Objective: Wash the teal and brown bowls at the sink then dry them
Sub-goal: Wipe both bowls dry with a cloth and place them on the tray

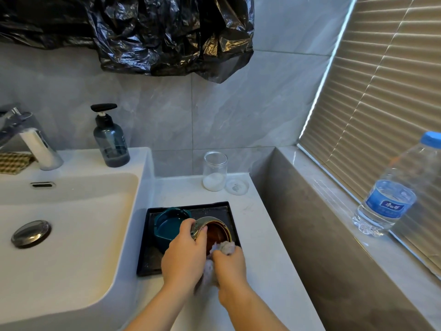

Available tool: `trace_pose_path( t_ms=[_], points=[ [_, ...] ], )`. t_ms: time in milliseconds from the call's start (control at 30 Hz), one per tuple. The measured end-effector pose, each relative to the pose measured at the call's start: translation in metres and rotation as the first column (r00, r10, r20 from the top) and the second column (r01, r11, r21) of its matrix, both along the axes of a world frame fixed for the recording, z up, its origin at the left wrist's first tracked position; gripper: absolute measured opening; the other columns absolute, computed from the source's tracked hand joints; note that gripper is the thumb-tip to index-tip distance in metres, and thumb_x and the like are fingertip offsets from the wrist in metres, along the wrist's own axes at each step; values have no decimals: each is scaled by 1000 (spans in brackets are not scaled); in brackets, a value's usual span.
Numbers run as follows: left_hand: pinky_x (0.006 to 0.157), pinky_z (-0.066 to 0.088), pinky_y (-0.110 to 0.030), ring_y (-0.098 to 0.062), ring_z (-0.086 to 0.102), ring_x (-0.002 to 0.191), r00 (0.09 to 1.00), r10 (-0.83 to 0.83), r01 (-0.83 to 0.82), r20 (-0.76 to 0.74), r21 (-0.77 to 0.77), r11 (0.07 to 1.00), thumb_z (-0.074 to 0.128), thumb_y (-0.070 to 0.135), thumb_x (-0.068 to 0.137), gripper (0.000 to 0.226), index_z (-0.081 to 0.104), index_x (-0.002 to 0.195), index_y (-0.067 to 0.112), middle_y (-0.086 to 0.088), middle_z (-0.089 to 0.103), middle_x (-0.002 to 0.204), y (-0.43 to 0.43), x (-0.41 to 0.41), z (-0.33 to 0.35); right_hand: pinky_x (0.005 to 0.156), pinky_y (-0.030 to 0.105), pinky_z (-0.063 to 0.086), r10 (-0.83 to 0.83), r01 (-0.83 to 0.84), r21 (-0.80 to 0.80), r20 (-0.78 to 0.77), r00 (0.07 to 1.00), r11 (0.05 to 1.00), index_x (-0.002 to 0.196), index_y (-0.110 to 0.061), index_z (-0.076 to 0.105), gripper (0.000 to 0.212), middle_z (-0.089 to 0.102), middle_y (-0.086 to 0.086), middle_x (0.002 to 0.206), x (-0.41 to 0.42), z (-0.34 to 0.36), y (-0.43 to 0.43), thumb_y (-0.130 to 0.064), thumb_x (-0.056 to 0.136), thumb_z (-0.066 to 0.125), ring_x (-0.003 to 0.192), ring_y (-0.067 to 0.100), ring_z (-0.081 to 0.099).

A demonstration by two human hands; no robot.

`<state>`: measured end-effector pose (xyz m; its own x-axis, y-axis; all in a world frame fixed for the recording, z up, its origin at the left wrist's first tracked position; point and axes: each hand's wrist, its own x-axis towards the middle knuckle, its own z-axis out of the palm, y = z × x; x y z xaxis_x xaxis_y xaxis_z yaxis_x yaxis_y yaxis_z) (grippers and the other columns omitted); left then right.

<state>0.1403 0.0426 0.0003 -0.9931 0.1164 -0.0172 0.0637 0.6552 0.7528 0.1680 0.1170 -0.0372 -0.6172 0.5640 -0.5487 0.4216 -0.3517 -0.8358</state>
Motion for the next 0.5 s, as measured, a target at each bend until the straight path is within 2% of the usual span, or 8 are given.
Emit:
trace_pose_path(
  t_ms=[67,100,133,200,233,300,400,500],
  points=[
    [71,41,-32,-26,60,99,999,49,-49,-1,-12,999,37,45,96,40,40,131,26,-2,65,111,2,2,-1,89,47,54,22,-24,-209,-10,1000,978,103,-9,55,22,68,17,97,-3,-1,-4,-13,83,61,91,29,66],
    [71,41,-32,-26,60,98,999,38,-37,11,-21,999,36,45,96,41,39,131,26,-1,65,108,1,1,-2,91,45,53,47,-49,-211,-10,999,976,103,-9,54,20,67,17,99,-3,1,-2,-12,85,60,94,29,65],
    [70,42,-32,-25,61,94,1000,-8,9,29,-36,999,37,46,96,40,38,130,25,1,64,103,-1,-1,-3,91,38,52,75,-75,-131,-7,997,989,105,-6,54,20,66,17,102,-3,3,4,-12,87,58,96,28,64],
    [69,49,-32,-21,62,83,991,-121,126,65,-82,989,43,47,93,34,38,118,25,5,62,91,-4,-8,-4,83,28,47,148,-153,166,39,988,974,111,-3,53,24,63,12,107,0,8,18,-15,90,55,98,22,60],
    [68,51,-34,-20,63,79,986,-150,157,76,-92,983,46,46,91,31,38,110,24,5,61,86,-5,-11,-3,85,27,46,204,-218,314,79,976,924,114,-5,51,26,61,10,108,3,10,24,-18,92,53,99,20,58],
    [65,51,-34,-20,62,75,982,-176,183,72,-100,978,44,46,92,26,37,102,23,3,60,83,-7,-17,-3,89,28,48,324,-354,497,148,934,792,118,-10,49,28,60,8,114,7,13,30,-25,95,47,105,21,59],
    [58,45,-31,-20,62,75,985,-165,170,56,-107,980,36,46,95,25,35,105,24,-1,61,88,-7,-17,-3,88,24,48,353,-377,588,161,922,716,120,-14,49,31,61,5,115,9,12,31,-33,97,43,104,18,60],
    [61,45,-31,-22,61,77,990,-128,131,51,-63,989,37,45,96,24,36,106,23,-2,61,90,-7,-16,-4,85,24,50,302,-287,600,78,950,747,115,-15,52,33,64,5,110,10,11,28,-39,95,42,98,15,61]
  ],
)
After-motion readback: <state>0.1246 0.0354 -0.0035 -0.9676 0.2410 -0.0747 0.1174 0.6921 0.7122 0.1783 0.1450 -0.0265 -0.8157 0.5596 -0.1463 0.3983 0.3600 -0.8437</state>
